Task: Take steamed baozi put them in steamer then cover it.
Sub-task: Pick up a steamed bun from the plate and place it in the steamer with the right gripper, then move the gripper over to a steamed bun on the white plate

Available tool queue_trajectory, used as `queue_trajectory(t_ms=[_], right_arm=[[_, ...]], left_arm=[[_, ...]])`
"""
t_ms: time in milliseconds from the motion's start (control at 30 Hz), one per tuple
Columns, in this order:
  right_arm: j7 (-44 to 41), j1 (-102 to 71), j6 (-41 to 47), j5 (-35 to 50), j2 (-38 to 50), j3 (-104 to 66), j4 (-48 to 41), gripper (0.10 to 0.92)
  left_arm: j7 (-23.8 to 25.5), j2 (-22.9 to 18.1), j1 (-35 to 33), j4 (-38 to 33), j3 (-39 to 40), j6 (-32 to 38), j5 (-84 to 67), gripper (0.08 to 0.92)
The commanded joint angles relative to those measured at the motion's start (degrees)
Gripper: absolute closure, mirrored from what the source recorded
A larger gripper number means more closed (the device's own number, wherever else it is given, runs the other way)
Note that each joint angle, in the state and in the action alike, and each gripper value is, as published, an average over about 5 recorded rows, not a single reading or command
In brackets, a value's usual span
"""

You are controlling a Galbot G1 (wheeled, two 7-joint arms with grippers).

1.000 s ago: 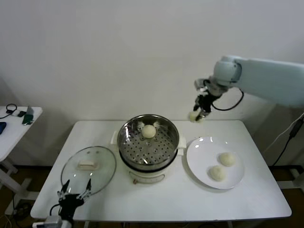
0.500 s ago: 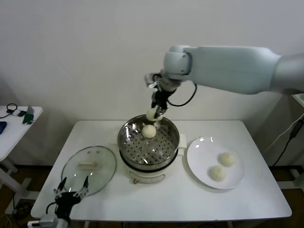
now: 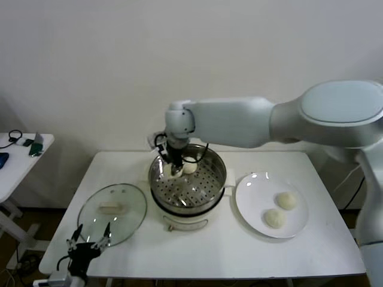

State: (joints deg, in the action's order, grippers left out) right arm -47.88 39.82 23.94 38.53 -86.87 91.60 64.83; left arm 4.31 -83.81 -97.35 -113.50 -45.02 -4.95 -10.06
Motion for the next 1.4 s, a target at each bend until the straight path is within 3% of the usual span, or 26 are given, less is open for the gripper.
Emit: queue_trajectory(t_ms=[33,333,700,1033,1400], right_arm=[[1.4,-4.8,0.4,-3.0,-3.1,0.1,-2.9,0.549],[2.4,-4.8,1.4,-1.5,-2.3,-1.0,-2.4,0.517],[-1.7,3.6,-2.9,1.7,3.6,-2.1,1.0,0.244],[-10.4,16.3,-7.4,5.3,23.3,2.1,10.4,0.203],[-9.6,17.5,-8.7,-5.0,46.8,15.8,24.3,0.203]], left_arm=[[0.0,-0.1,0.0,-0.1,0.1,-0.1,0.0,0.177],[0.1,-0.2,0.3,-0.2,0.4,-0.3,0.3,0.177],[0.2,-0.3,0.2,-0.9,0.5,-0.7,0.4,0.177],[0.2,-0.8,0.0,-1.6,0.9,-0.9,1.0,0.177],[0.3,-1.1,0.6,-1.3,1.2,-1.0,1.2,0.177]])
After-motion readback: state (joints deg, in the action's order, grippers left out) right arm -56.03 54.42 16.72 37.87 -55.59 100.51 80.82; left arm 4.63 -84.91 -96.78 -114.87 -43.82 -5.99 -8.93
